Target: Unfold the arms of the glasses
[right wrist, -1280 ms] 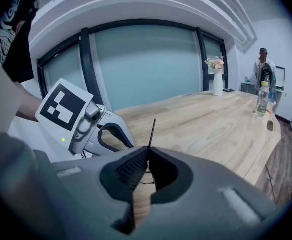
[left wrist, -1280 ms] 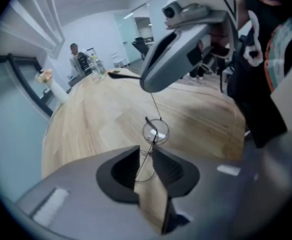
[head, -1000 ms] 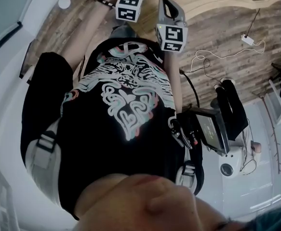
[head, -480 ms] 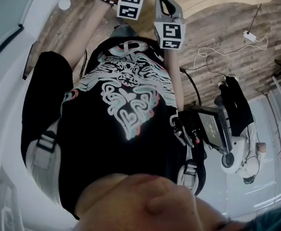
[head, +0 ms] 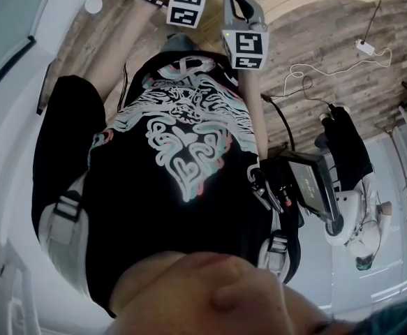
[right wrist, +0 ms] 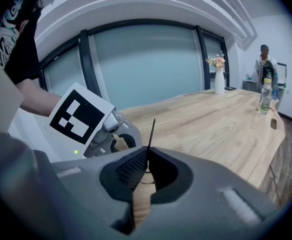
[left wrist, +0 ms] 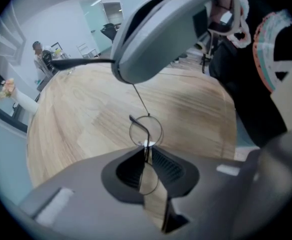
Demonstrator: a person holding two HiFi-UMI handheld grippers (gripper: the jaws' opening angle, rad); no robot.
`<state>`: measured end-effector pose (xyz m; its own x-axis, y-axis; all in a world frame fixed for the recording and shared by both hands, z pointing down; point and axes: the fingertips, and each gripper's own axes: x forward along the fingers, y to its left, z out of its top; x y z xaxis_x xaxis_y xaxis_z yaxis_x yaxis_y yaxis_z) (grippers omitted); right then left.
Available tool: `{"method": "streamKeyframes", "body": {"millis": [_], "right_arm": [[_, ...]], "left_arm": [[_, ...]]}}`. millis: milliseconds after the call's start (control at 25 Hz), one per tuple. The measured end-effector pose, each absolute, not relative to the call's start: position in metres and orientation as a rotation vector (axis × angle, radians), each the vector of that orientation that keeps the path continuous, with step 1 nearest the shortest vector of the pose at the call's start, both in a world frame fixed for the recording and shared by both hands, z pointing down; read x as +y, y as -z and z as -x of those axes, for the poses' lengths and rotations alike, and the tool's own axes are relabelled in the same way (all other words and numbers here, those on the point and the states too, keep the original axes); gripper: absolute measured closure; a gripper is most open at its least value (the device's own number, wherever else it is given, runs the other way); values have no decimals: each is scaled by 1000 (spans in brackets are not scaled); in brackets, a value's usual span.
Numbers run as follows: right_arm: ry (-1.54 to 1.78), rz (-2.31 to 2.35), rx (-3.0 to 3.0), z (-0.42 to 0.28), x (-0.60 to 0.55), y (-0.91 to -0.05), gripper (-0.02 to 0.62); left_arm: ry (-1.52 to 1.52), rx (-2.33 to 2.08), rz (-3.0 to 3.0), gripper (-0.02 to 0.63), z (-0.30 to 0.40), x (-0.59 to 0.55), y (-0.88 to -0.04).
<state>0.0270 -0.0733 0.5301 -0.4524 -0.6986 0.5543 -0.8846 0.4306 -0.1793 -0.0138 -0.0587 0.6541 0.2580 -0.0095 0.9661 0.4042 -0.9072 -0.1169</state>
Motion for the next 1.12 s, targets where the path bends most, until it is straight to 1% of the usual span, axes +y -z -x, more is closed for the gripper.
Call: {"method": "streamKeyframes", "body": {"millis": [160, 280, 520, 880, 1120], "right_arm": [[-639, -1340, -2301, -26, -73, -529, 588], [-640, -1335, -2304, -24, -73, -528, 588], [-635, -1341, -2303, -26, -75, -528, 588], [-649, -1368, -2289, -36, -73, -530, 588], [-671, -1397, -2277, -43, -73, -531, 588]], "left_arm": [[1720, -366, 2216, 571, 14, -58, -654], [1765, -391, 2208, 591, 14, -55, -654], [1802, -393, 2228, 604, 15, -55, -654], [1711, -334, 2422, 607, 16, -45, -648], [1593, -264, 2597, 609, 11, -46, -626]]}}
